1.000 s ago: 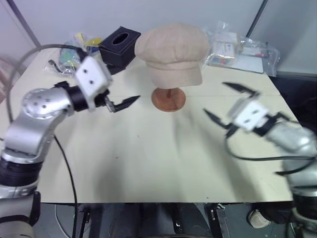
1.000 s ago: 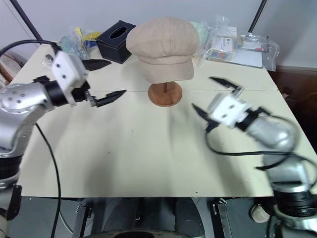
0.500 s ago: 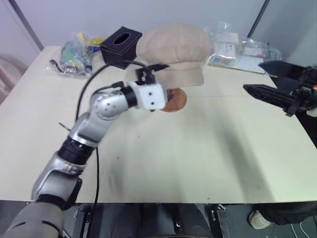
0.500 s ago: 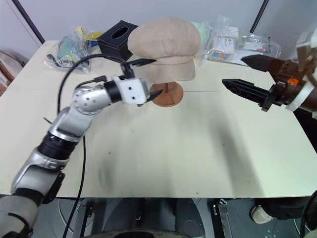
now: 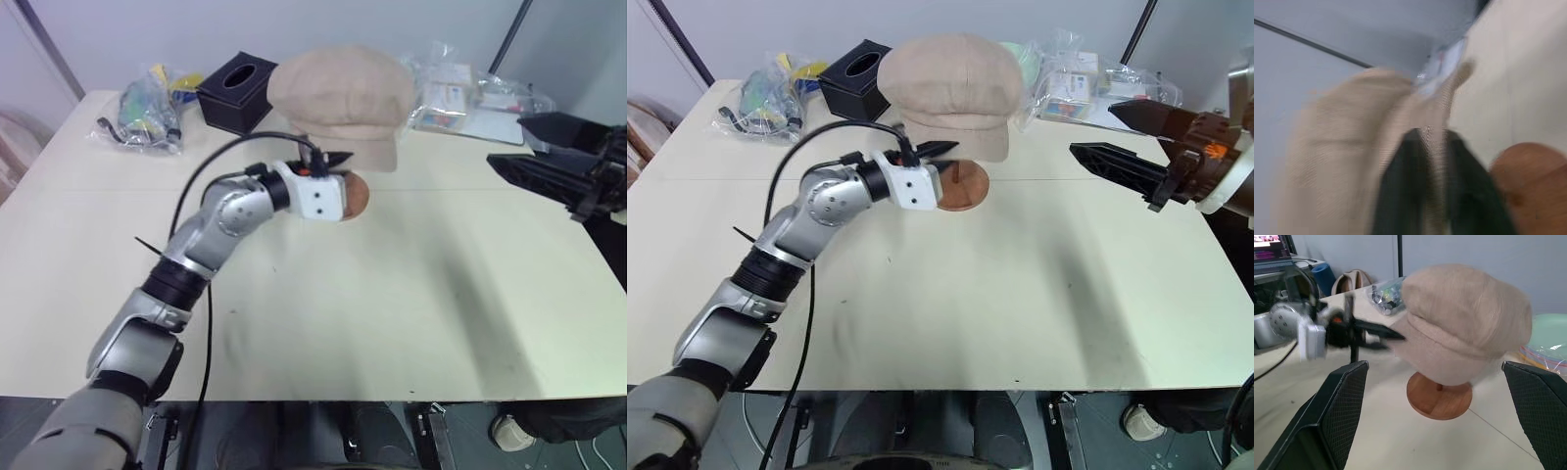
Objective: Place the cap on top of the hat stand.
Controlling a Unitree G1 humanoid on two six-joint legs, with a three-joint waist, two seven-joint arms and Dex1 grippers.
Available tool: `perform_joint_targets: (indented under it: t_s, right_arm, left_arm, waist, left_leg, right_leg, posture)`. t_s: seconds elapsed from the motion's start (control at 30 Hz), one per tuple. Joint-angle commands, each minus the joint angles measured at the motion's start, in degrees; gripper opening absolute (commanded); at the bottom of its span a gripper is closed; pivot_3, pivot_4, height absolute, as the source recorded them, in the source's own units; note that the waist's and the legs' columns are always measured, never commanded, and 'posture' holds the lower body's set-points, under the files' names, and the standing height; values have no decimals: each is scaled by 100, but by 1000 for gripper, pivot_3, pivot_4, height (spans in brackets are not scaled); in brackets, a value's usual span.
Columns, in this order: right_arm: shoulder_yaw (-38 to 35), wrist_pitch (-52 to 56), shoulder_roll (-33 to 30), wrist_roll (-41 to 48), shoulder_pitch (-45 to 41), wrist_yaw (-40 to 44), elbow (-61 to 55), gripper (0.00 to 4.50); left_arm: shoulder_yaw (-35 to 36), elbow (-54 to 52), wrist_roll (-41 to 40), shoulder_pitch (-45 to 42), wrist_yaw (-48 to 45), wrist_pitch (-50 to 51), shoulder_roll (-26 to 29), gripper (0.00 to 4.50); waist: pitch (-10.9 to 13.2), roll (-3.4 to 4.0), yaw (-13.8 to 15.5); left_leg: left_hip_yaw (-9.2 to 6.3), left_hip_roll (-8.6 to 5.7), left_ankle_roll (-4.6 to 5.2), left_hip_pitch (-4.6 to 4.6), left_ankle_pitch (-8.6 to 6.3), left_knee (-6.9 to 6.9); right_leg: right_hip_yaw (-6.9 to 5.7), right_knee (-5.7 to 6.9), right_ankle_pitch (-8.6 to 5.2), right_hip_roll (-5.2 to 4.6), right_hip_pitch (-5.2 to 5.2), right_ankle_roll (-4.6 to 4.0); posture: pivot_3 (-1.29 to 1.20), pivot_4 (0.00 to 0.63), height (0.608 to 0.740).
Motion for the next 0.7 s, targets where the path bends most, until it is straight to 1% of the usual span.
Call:
perform_joint_targets:
  t_s: [0.03,0.1,0.17,0.23,0.33,0.37,0.43,0.53,0.63,0.7]
  right_arm:
    - [-29,-183,-87,-36,-96,0,-7,4500]
    - [44,-236,-72,-70,-119,-10,28,4500]
    - [142,-308,-42,-125,-136,-14,65,4500]
    - [232,-364,-18,-176,-166,-22,90,4500]
    - [338,-419,-10,-233,-240,-45,151,4500]
    - [357,-430,-8,-252,-249,-53,162,4500]
    - [395,-462,-6,-300,-232,-65,165,4500]
    - [439,-503,7,-353,-214,-66,197,4500]
    - [478,-535,37,-402,-230,-58,260,4500]
    - [538,-572,46,-476,-233,-32,319,4500]
  left_arm:
    - [218,270,-226,151,-21,-769,278,53]
    - [336,604,-415,147,-8,-1379,456,53]
    - [326,1059,-631,67,-190,-1921,559,53]
    - [304,1397,-672,-38,-273,-2135,560,53]
    - [300,1570,-763,-132,-345,-2186,432,53]
    - [325,1570,-810,-137,-353,-2179,393,372]
    - [371,1522,-912,-113,-428,-2147,358,1160]
    - [473,1365,-852,-14,-403,-2106,408,2701]
    - [612,947,-929,254,-467,-1930,590,4191]
    - [768,480,-1231,584,-688,-1545,785,4191]
  waist:
    - [-1,1,-1]
    - [-1,1,-3]
    - [-1,2,-6]
    - [-1,2,-1]
    - [-1,2,0]
    - [-1,2,0]
    - [0,1,-1]
    - [0,1,-10]
    - [0,1,-25]
    - [0,2,-28]
  left_leg:
    - [1,0,0,0,0,0]
    - [0,1,0,0,0,1]
    - [0,1,0,0,0,1]
    - [1,1,0,0,0,1]
    - [1,0,0,-2,0,4]
    - [1,0,0,-2,0,5]
    - [0,-1,0,-3,0,5]
    - [0,0,0,-7,0,5]
    - [0,0,0,-7,0,5]
    - [1,2,0,-6,0,4]
  right_leg:
    - [0,0,0,-1,0,0]
    - [0,0,0,0,0,0]
    - [0,1,0,0,-2,0]
    - [0,1,0,0,-1,0]
    - [-1,1,0,0,0,0]
    - [-1,1,0,0,0,1]
    - [-1,1,1,0,-1,1]
    - [-1,2,1,0,-6,2]
    - [-1,5,1,1,-8,2]
    - [0,7,1,1,-10,2]
  posture:
    - [0,150,740]
    - [0,150,740]
    - [0,150,740]
    - [0,150,740]
    - [0,150,740]
    - [0,150,740]
    - [0,150,740]
    - [0,150,740]
    - [0,150,740]
    - [0,150,740]
